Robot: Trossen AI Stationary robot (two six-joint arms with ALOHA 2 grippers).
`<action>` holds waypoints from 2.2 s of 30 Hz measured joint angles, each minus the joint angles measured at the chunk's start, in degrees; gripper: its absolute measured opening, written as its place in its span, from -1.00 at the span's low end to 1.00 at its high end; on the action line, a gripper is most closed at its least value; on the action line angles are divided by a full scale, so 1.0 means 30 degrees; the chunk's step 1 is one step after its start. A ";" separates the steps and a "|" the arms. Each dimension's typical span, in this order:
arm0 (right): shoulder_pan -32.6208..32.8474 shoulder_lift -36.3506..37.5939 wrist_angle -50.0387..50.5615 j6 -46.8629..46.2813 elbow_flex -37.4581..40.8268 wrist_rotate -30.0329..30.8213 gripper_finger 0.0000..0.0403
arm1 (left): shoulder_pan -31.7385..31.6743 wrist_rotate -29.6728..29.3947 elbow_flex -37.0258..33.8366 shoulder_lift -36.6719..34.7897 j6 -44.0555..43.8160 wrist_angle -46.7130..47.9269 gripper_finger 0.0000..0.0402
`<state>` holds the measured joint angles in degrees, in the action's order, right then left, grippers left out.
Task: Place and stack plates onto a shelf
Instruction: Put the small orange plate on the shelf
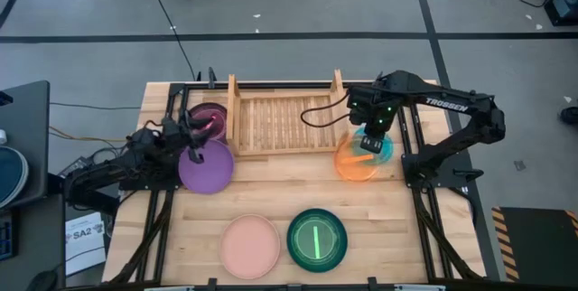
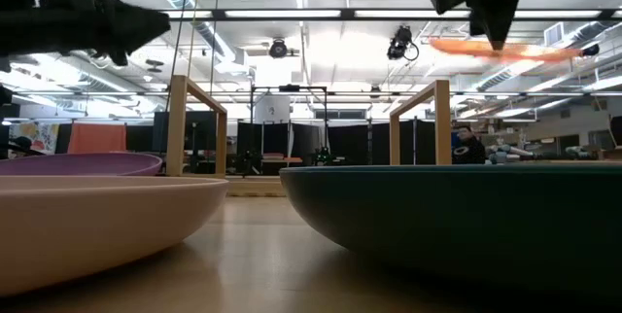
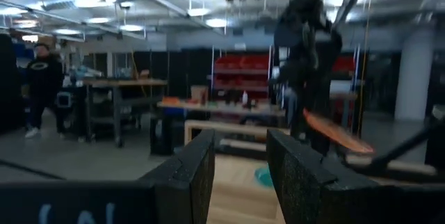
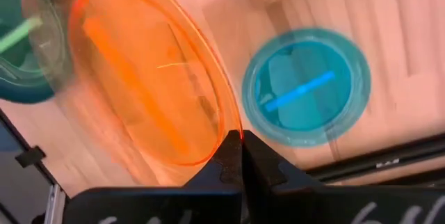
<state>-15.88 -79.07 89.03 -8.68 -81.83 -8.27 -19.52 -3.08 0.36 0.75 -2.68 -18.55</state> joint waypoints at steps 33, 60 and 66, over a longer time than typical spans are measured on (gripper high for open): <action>0.0379 -0.0015 -1.6009 -0.1735 -0.0144 1.1829 -0.98 | 0.2751 -0.4975 1.2109 1.7534 0.1268 -0.1162 -0.32; 0.0387 -0.0022 -2.0194 -0.1566 -0.0137 1.2885 -0.98 | 0.2693 -0.9541 1.6910 2.3823 0.3256 -0.1402 -0.32; 0.0379 -0.0022 -2.0310 -0.1576 -0.0137 1.2681 -0.98 | 0.2688 -1.0581 1.6910 2.3821 0.3259 -0.1484 -0.32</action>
<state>-14.74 -79.13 28.10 -13.41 -82.24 29.77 -11.45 -34.83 51.09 72.22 7.09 -23.00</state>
